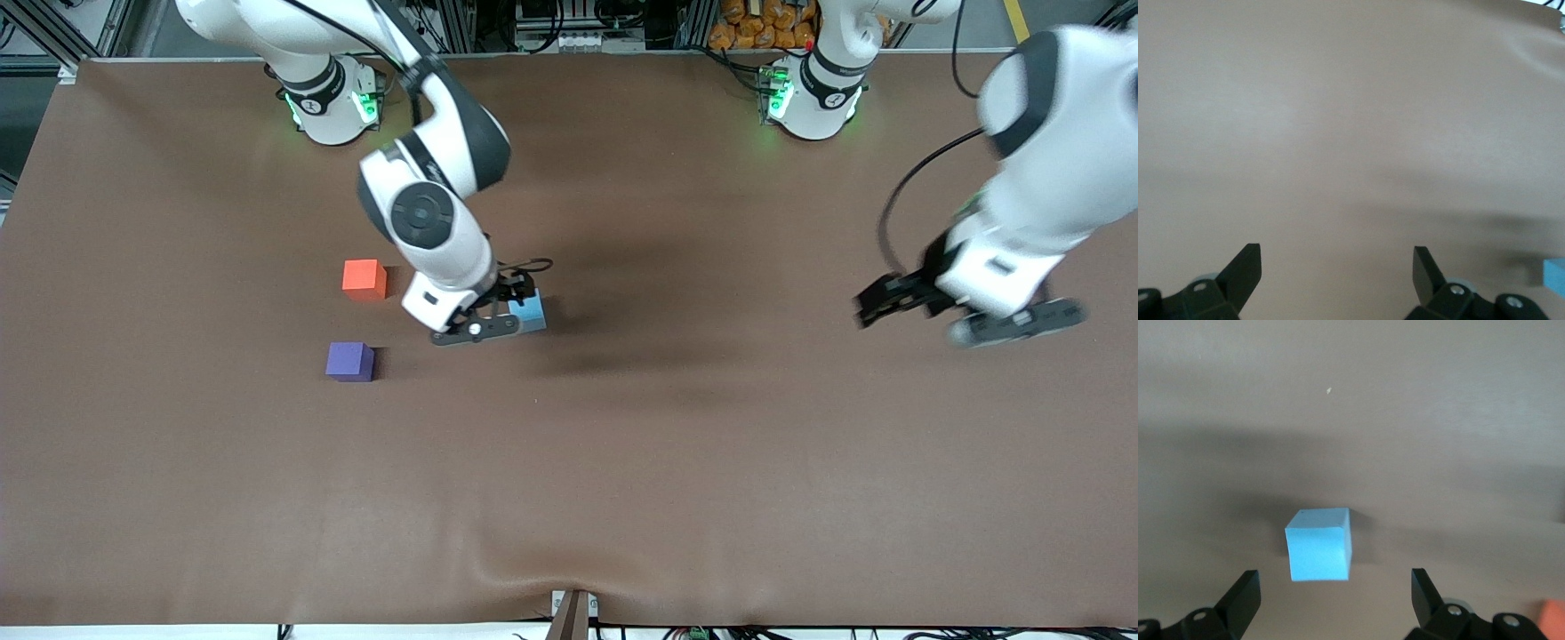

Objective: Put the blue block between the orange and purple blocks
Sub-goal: 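Grasp the blue block with the right gripper while the left gripper withdraws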

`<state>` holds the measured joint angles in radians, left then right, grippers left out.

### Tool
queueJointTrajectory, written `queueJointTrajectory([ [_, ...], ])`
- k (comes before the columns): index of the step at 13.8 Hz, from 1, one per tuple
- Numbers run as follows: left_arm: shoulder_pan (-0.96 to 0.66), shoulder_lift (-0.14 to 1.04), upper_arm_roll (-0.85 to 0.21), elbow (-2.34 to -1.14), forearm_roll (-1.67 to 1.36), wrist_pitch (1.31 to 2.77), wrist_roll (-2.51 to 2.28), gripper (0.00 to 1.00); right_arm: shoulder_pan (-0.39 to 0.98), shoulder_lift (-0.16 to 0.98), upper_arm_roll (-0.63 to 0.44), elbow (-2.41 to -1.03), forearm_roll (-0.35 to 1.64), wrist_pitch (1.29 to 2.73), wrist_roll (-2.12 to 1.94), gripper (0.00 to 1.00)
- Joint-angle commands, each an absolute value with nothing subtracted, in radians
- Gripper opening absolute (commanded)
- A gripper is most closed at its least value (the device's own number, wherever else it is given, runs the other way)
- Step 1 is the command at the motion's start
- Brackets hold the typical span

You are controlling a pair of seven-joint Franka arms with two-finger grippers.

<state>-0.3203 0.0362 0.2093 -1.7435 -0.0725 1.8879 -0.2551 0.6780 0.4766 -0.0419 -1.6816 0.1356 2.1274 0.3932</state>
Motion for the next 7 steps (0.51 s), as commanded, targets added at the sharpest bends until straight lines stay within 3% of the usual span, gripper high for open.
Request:
queueJointTrajectory([
  [1,-0.246,-0.067,0.19,-1.822,-0.049,1.852,-0.17,1.0,0.724,0.474,-0.054,-1.768,0.149,2.247,0.4,1.0],
  [5,-0.213,-0.083,0.149,-1.786,0.074,1.783,-0.128,1.0,0.768,0.544,-0.055,-1.781,0.144,2.324,0.458,1.0],
  [7,-0.108,-0.074,0.017,-1.734,0.069,1.729,-0.097,1.0,0.784,0.569,-0.057,-1.789,0.138,2.348,0.469,1.0],
])
